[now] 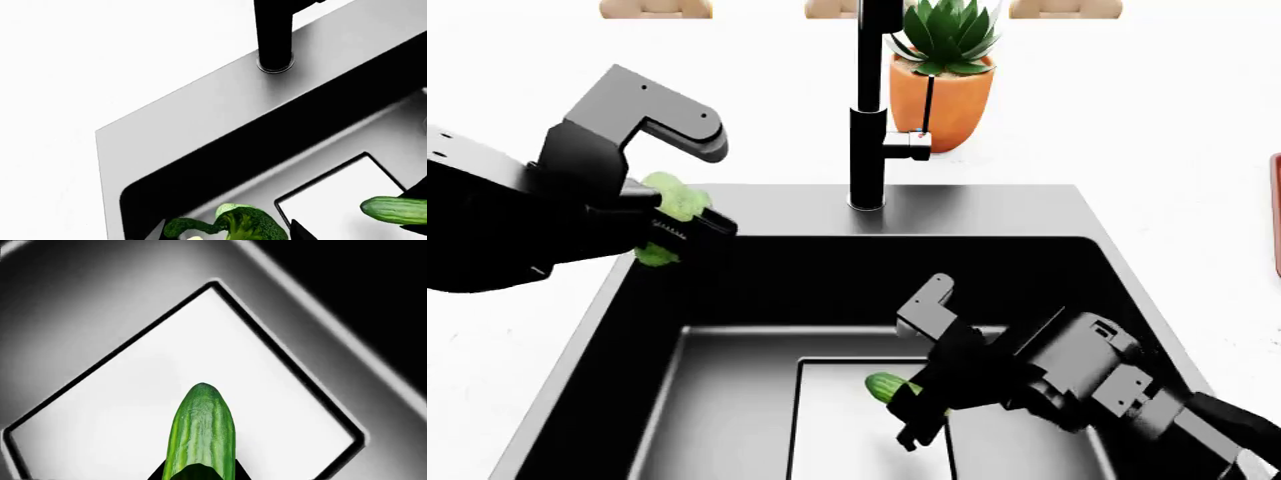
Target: Pick up the fruits and vegetables and place them in the sink. Turn on the sink faucet to wash them. Then turn the sink off and put them in the tray.
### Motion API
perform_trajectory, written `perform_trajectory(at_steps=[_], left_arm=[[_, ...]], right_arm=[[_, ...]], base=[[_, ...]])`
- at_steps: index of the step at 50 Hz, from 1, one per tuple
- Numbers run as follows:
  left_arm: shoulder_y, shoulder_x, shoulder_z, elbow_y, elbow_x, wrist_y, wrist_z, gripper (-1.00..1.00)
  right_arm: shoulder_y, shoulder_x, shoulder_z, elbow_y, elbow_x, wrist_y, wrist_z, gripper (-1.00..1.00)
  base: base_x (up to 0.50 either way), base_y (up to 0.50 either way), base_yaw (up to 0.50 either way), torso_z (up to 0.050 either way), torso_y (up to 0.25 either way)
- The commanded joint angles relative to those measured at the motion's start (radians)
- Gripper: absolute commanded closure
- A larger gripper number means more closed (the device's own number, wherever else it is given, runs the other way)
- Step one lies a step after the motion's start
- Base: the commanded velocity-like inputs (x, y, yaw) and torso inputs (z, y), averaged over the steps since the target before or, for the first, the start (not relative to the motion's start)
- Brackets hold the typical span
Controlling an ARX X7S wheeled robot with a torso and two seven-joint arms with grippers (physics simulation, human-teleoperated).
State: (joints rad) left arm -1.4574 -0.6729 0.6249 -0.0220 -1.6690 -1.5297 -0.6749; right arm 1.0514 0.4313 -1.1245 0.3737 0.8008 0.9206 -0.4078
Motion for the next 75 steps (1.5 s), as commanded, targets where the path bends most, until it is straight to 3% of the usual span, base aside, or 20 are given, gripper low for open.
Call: perform_trajectory(at_steps=[1,12,13,21,27,33,38,46,54,64,75], left_arm=[[-0.11,0.018,0.118,-0.004,-0.084,0.004,0.004,1.0],[-0.094,-0.016,0.137,0.033,-0.119,0.038,-0.004,1.0],[-0.09,-0.02,0.139,0.036,-0.115,0.04,-0.001,1.0],[-0.058,-0.039,0.149,0.051,-0.084,0.067,0.028,1.0],[-0.018,-0.044,0.161,0.074,-0.098,0.088,0.02,1.0],[0.036,-0.013,0.179,0.108,-0.092,0.115,0.042,1.0],[0.099,0.03,0.206,0.119,-0.04,0.143,0.092,1.0],[0.144,0.089,0.262,0.094,0.081,0.174,0.204,1.0],[0.233,0.158,0.339,0.067,0.23,0.268,0.345,1.0],[0.297,0.182,0.393,0.061,0.295,0.316,0.403,1.0],[0.315,0.25,0.464,-0.056,0.443,0.418,0.503,1.0]], right_arm=[[0.0,-0.167,-0.116,0.369,-0.163,-0.173,-0.129,1.0],[-0.009,-0.32,-0.183,0.677,-0.249,-0.318,-0.226,1.0],[-0.002,-0.31,-0.172,0.652,-0.239,-0.308,-0.216,-1.0],[0.12,0.028,0.038,-0.17,0.031,0.048,0.015,-1.0],[0.201,0.189,0.22,-0.52,0.241,0.236,0.199,-1.0],[0.233,0.346,0.418,-0.731,0.49,0.357,0.413,-1.0],[0.253,0.415,0.511,-0.768,0.589,0.367,0.522,-1.0],[0.313,0.427,0.578,-0.721,0.611,0.343,0.58,-1.0],[0.26,0.429,0.683,-0.743,0.565,0.192,0.7,-1.0],[0.298,0.353,0.668,-0.687,0.476,0.132,0.694,-1.0],[0.303,0.345,0.652,-0.684,0.448,0.12,0.678,-1.0]], base=[[0.0,0.0,0.0,0.0,0.0],[0.0,0.0,0.0,0.0,0.0],[0.0,0.0,0.0,0.0,0.0],[0.0,0.0,0.0,0.0,0.0],[0.0,0.0,0.0,0.0,0.0],[0.0,0.0,0.0,0.0,0.0],[0.0,0.0,0.0,0.0,0.0],[0.0,0.0,0.0,0.0,0.0],[0.0,0.0,0.0,0.0,0.0],[0.0,0.0,0.0,0.0,0.0],[0.0,0.0,0.0,0.0,0.0]])
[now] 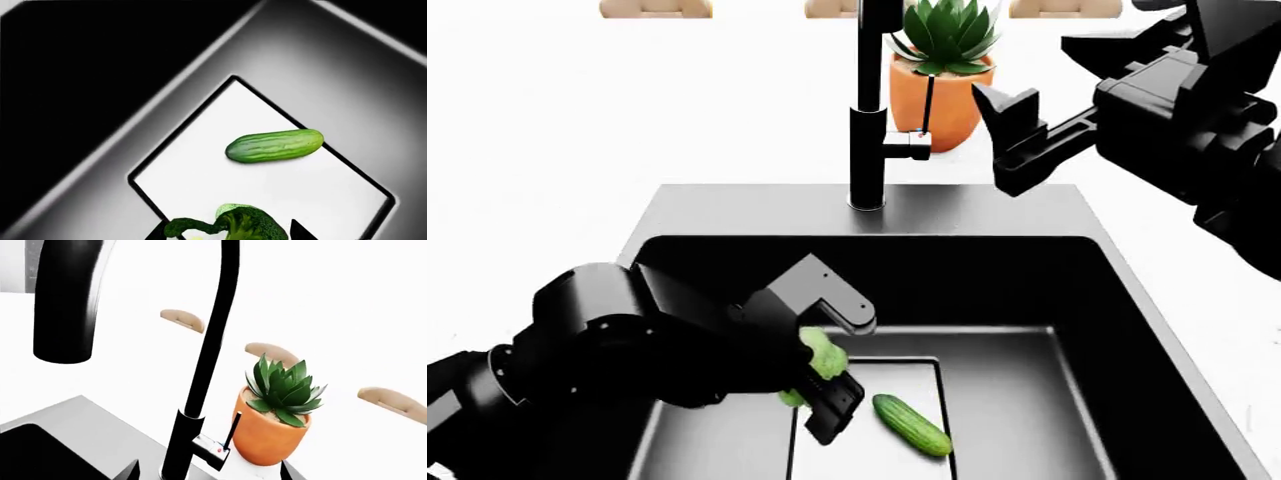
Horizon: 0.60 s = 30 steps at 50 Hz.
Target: Pick up the fruits and vegetables and place them in the sink. Turn on the sink faucet to wash them. Then turn the sink off and put them in the tray.
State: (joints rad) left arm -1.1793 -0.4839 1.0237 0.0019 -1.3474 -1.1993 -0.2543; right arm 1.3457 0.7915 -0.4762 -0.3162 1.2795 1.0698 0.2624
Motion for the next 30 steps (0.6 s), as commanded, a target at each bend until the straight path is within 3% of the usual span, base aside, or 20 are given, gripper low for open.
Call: perform_trajectory(at_steps=[1,30], left_arm=[[0.041,0.068,0.069,-0.088,0.127,0.093,0.088,1.0],[0.088,0.156,0.154,-0.209,0.223,0.171,0.167,1.0]], right_arm=[[0.009,-0.016,0.003,0.006,-0.031,-0.03,0.007,-1.0],[-0.008,-0.023,0.002,0.018,-0.018,-0.045,-0.003,-1.0]], base=[[0.0,0.0,0.0,0.0,0.0],[0.0,0.0,0.0,0.0,0.0]])
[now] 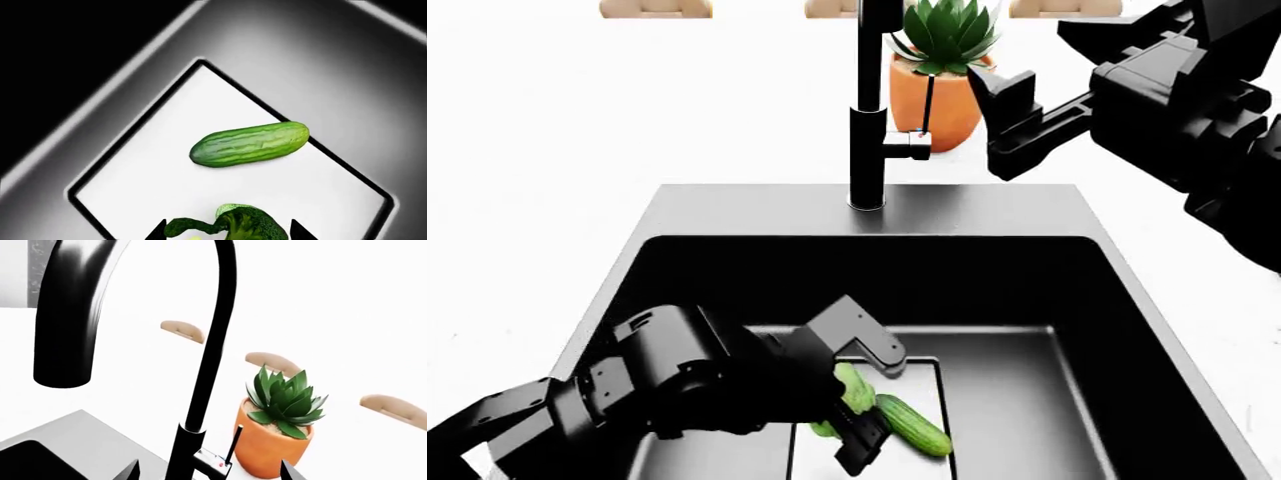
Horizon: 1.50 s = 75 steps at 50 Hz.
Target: Pick up the fruits and vegetables and place them in the sink. Turn on the sink faucet to wash them. Then turn the sink off and put them in the tray.
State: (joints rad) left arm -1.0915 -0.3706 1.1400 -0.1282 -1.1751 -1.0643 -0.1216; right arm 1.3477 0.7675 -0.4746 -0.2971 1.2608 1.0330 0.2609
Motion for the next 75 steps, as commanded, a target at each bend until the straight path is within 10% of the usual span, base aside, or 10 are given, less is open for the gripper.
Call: perform_trajectory(at_steps=[1,22,23,38,55,75], left_arm=[[0.0,0.051,0.043,-0.096,0.061,0.042,0.042,1.0],[0.034,0.171,0.119,-0.308,0.175,0.153,0.126,1.0],[0.034,0.17,0.116,-0.309,0.174,0.153,0.125,-1.0],[-0.004,0.041,0.007,-0.122,0.048,0.08,0.036,-1.0],[-0.107,-0.237,-0.416,0.077,-0.312,0.105,-0.272,-1.0],[-0.162,-0.214,-0.497,-0.051,-0.124,0.338,-0.331,-1.0]], right_arm=[[-0.011,0.002,-0.001,0.0,0.0,-0.008,-0.003,-1.0],[-0.045,0.008,0.003,-0.004,0.004,-0.03,-0.004,-1.0],[-0.046,0.008,0.003,-0.005,0.005,-0.031,-0.004,-1.0],[-0.053,0.008,0.01,-0.009,0.019,-0.035,0.007,-1.0],[-0.131,-0.07,-0.022,0.097,-0.098,-0.153,-0.017,-1.0],[-0.153,-0.323,-0.099,0.498,-0.376,-0.458,-0.098,-1.0]], base=[[0.0,0.0,0.0,0.0,0.0],[0.0,0.0,0.0,0.0,0.0],[0.0,0.0,0.0,0.0,0.0],[0.0,0.0,0.0,0.0,0.0],[0.0,0.0,0.0,0.0,0.0],[0.0,0.0,0.0,0.0,0.0]])
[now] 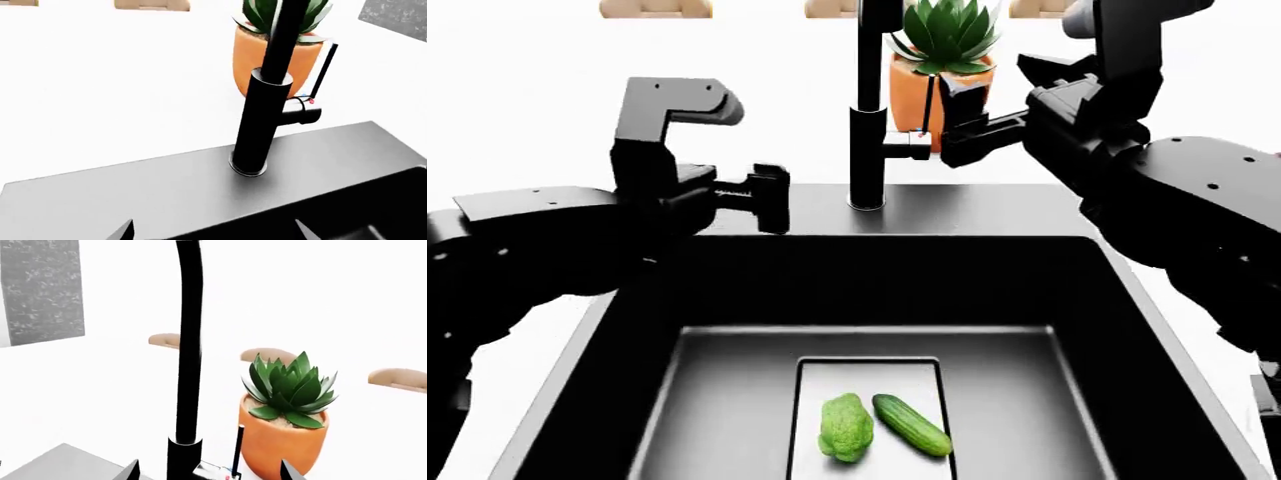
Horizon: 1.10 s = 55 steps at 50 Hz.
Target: Pick up the fruits and vegetables and place them in the sink. Turn on the sink faucet to wash them. Then turn the sink off and put them in the tray.
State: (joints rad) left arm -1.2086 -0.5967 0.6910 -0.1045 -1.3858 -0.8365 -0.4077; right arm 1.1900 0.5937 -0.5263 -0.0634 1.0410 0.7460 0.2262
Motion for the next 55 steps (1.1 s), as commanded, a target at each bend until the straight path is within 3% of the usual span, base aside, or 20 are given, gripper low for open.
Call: perform_trajectory(at_steps=[1,7,15,19,24,33,39,55], left_arm=[[-0.056,0.017,-0.049,-0.088,0.098,0.116,-0.051,-1.0],[-0.129,0.045,-0.045,-0.16,0.135,0.119,-0.063,-1.0],[-0.245,0.076,0.022,-0.263,0.202,0.068,0.01,-1.0],[-0.365,0.183,0.102,-0.581,0.358,0.162,0.144,-1.0],[-0.524,0.437,0.148,-1.202,0.516,0.45,0.362,-1.0],[-0.494,0.461,-0.014,-1.203,0.643,0.436,0.383,-1.0],[-0.494,0.454,-0.075,-1.203,0.703,0.427,0.393,-1.0],[-0.463,0.436,-0.124,-1.17,0.761,0.43,0.409,-1.0]], right_arm=[[0.012,-0.168,-0.053,0.302,-0.172,-0.192,-0.076,-1.0],[0.048,-0.245,-0.071,0.477,-0.231,-0.279,-0.132,-1.0],[0.104,-0.353,-0.097,0.747,-0.31,-0.412,-0.213,-1.0],[0.125,-0.399,-0.105,0.85,-0.335,-0.468,-0.242,-1.0],[0.136,-0.417,-0.11,0.912,-0.357,-0.507,-0.247,-1.0],[0.168,-0.464,-0.111,1.04,-0.388,-0.596,-0.261,-1.0],[0.267,-0.57,-0.102,1.37,-0.437,-0.773,-0.335,-1.0],[0.252,-0.593,0.177,1.372,-0.702,-0.752,-0.338,-1.0]], base=[[0.0,0.0,0.0,0.0,0.0],[0.0,0.0,0.0,0.0,0.0],[0.0,0.0,0.0,0.0,0.0],[0.0,0.0,0.0,0.0,0.0],[0.0,0.0,0.0,0.0,0.0],[0.0,0.0,0.0,0.0,0.0],[0.0,0.0,0.0,0.0,0.0],[0.0,0.0,0.0,0.0,-0.055]])
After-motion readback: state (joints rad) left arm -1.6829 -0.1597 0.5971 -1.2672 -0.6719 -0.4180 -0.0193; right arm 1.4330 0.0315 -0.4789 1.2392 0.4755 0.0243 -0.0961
